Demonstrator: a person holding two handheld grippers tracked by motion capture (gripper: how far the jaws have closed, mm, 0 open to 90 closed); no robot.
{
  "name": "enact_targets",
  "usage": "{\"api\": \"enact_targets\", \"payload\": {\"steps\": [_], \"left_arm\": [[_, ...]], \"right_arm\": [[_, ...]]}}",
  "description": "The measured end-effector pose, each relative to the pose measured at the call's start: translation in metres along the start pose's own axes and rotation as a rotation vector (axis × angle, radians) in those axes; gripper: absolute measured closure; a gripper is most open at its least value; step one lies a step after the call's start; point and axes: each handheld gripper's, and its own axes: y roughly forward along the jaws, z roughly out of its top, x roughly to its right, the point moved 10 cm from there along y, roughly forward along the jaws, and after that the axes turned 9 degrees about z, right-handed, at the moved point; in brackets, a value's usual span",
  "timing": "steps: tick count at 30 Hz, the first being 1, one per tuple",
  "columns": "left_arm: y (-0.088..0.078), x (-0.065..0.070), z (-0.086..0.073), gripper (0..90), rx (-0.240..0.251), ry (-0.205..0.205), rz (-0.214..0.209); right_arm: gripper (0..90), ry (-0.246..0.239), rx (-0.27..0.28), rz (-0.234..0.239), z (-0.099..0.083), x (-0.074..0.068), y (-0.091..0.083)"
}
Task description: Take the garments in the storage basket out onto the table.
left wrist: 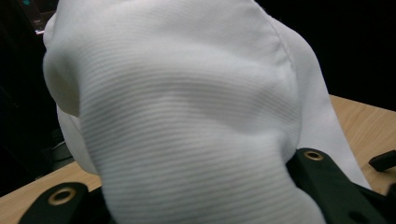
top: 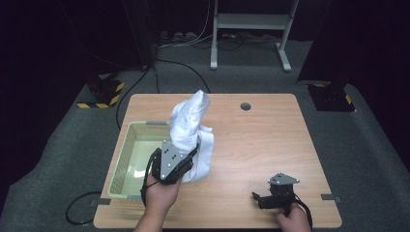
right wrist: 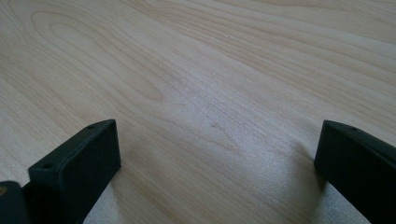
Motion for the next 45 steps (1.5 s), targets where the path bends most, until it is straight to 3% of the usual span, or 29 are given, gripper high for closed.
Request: {"api": "enact_targets", "payload": {"steps": [22,45], "left_arm": [[0.011,0.029,0.01,61.1,0.026,0.01,-0.039],[0.025,0.059,0.015,61.1,0.043,-0.01,-0.08]], "right_arm": [[0.0,-0.001,0.001,0.001,0.0,0.0,0.0],[0.0,0.003,0.002,0.003,0.0,0.0,0.0]]}}
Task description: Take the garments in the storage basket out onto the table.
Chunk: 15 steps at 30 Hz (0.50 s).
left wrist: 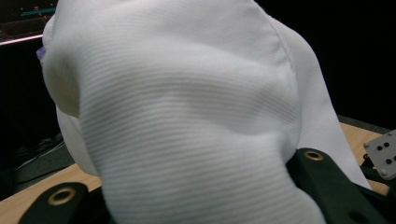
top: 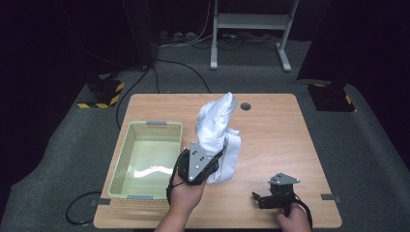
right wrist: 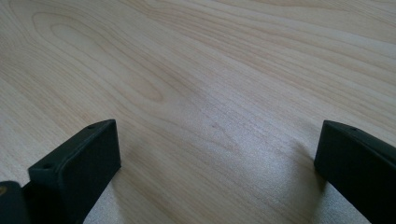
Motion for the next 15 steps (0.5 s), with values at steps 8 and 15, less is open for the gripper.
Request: {"api": "enact_targets", "payload": {"steps": [8,15], "left_arm": [[0.006,0.008,-0.002,61.1,-0.002,-0.007,-0.01],[0.012,0.015,-0.003,61.1,0.0,-0.013,-0.017]], "right_arm": [[0.0,0.003,0.0,0.002,0.0,0.0,0.0],[0.0,-0.003,-0.002,-0.002,0.0,0.0,0.0]]}}
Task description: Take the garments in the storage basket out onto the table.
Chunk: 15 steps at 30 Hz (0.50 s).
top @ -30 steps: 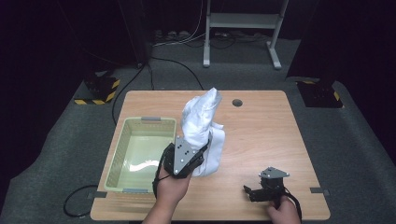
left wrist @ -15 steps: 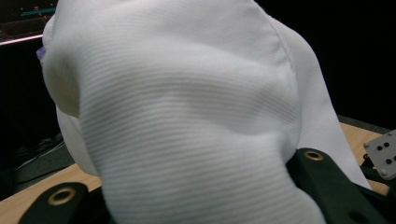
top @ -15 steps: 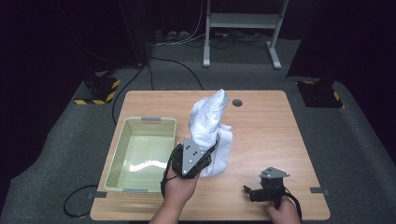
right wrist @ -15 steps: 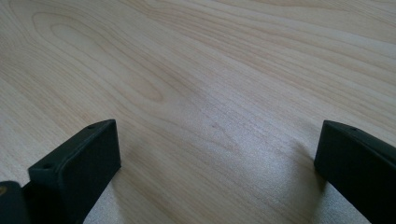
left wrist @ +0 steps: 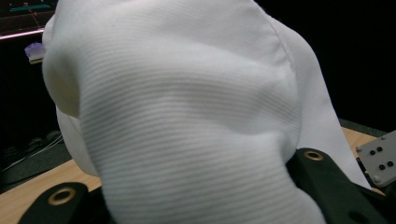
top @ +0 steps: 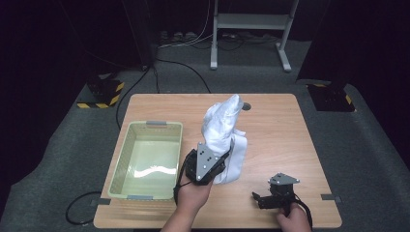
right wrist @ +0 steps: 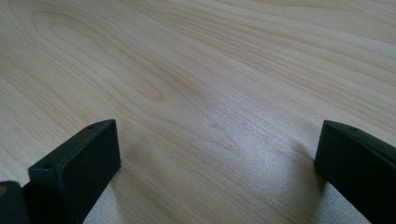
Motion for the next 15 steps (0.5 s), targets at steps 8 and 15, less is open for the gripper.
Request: {"api": "enact_targets", "payload": {"steps": [8,15], "left_arm": [[0.006,0.006,-0.003,61.1,-0.008,-0.002,-0.001],[0.011,0.011,-0.007,61.1,-0.018,-0.005,-0.003]], "right_arm": [[0.0,-0.004,-0.003,-0.004,0.0,0.0,0.0],[0.0,-0.004,-0.003,-0.003,0.0,0.0,0.0]]}}
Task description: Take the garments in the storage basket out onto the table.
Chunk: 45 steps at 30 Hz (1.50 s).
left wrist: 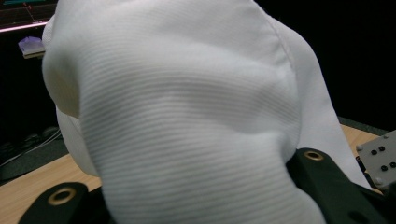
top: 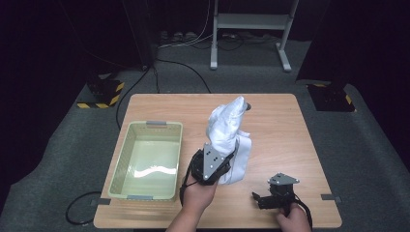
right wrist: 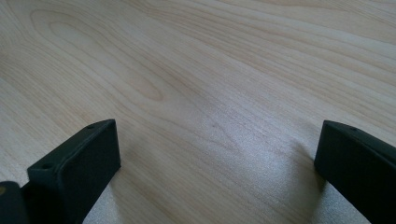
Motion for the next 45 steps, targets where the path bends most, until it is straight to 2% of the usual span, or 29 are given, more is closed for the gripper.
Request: {"api": "enact_targets", "payload": {"steps": [23,32,45], "left_arm": [[0.003,0.002,-0.008,61.1,-0.014,-0.015,-0.005],[0.007,0.008,-0.014,61.1,-0.031,-0.016,-0.013],[0.021,0.014,-0.038,61.1,-0.094,-0.029,-0.02]], "right_arm": [[0.0,-0.001,0.0,0.0,0.0,0.0,0.0],[0.0,-0.001,0.0,0.0,0.0,0.0,0.0],[0.0,-0.001,0.001,0.0,0.0,0.0,0.0]]}}
